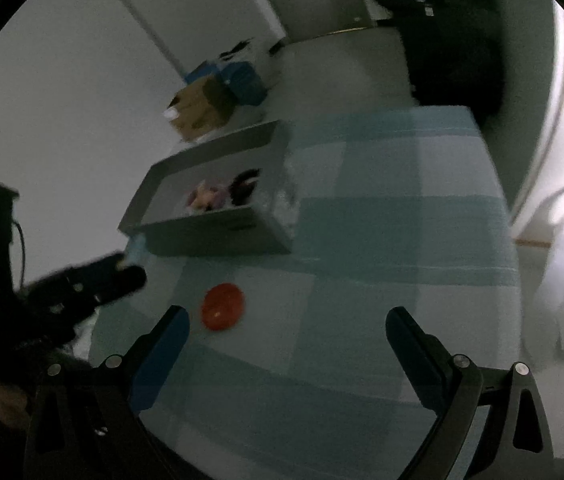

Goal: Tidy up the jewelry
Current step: 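Grasp the red round disc with the right tool while the left tool holds the blue ring, then carry the blue ring and red disc over the grey box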

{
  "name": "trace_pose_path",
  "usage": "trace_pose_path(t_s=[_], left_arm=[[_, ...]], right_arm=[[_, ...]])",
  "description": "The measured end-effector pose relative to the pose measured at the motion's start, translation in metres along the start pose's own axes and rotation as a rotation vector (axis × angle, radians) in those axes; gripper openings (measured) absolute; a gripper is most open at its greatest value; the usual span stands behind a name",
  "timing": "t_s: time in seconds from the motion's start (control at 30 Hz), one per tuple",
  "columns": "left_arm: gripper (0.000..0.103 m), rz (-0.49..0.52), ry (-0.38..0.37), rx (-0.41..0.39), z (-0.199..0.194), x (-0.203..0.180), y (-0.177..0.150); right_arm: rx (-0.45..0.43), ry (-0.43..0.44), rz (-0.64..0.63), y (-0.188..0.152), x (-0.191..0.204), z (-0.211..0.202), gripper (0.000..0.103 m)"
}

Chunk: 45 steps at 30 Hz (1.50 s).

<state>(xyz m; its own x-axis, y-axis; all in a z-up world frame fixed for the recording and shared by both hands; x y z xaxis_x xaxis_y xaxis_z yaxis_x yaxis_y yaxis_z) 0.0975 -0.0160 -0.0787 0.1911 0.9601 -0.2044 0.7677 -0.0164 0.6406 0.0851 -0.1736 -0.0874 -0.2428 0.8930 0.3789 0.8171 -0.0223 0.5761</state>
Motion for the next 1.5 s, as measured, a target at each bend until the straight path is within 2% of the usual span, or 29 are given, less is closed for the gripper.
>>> trace_pose_path(t_s=[0.2,0.33,0.5,0.67,0.7,0.8,0.93,1.2,1.5], left_arm=[[0.056,-0.006,0.054,-0.04,-0.012,0.015,0.002],[0.056,-0.035,0.06,-0.04,-0.015,0.029,0.002],[0.056,-0.079,0.054,-0.047,-0.021,0.044,0.003],[0.056,-0.12,0.035,-0.054,-0.024,0.053,0.005],[0.056,-0.127,0.032,-0.053,-0.024,0.055,0.006],[0.056,-0.133,0.026,-0.057,-0.026,0.058,0.006],[0.056,-0.138,0.021,-0.057,-0.026,0.058,0.006],[0.056,-0.146,0.006,-0.053,-0.025,0.059,0.007],[0.056,-0.151,0.004,-0.053,-0.025,0.059,0.007]], right_arm=[[0.013,0.017,-0.138,-0.007,0.035,0.018,0.095],[0.043,0.012,-0.197,-0.012,0.05,0.033,0.081],[0.057,-0.015,-0.289,-0.016,0.066,0.047,0.075],[0.085,-0.063,-0.365,-0.022,0.075,0.063,0.06],[0.096,-0.07,-0.373,-0.024,0.077,0.067,0.06],[0.09,-0.1,-0.424,-0.027,0.081,0.071,0.055],[0.079,-0.122,-0.47,-0.03,0.086,0.074,0.042],[0.088,-0.105,-0.464,-0.031,0.083,0.069,0.042],[0.077,-0.041,-0.406,-0.017,0.082,0.064,0.042]])
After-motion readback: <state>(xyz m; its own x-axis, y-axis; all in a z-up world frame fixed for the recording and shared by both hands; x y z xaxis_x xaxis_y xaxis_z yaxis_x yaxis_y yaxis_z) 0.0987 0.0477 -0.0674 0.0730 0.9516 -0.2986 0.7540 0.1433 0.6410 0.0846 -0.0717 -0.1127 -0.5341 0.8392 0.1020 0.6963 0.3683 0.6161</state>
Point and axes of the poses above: each gripper's, at about its wrist camera, not at the fingertips, and z roughly the way its jaws point, x to its left, y to its top, the point moved 6 cm from there along z, roughly the way its jaws point, and after that the axes turned 8 degrees about -x, right-handed, at the moved point
